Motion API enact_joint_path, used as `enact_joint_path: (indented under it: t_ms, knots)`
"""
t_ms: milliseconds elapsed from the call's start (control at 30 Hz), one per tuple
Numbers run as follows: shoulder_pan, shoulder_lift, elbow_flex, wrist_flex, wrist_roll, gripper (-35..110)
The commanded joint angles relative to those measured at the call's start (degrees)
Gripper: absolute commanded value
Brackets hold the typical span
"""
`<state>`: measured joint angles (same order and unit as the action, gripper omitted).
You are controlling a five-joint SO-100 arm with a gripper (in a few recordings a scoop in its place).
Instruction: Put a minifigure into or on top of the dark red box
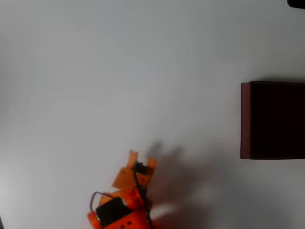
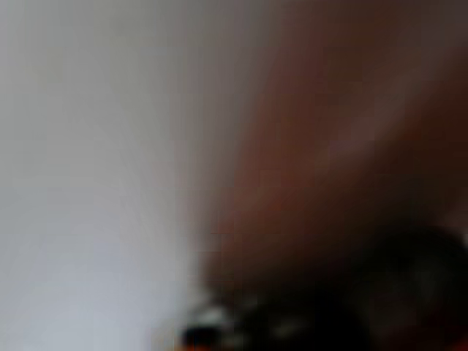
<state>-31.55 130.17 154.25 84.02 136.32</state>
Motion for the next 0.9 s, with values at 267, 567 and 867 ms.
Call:
enact_joint_path:
  t_ms: [267,567,867]
  knots:
    - [-0.44,-26.28,-23.03,18.54,-14.94,0]
    - [4.57,-15.12,-22.59,21.01,-16.44,0]
    - [29.53,-4.31,-27.60,13.80,-35.95,6]
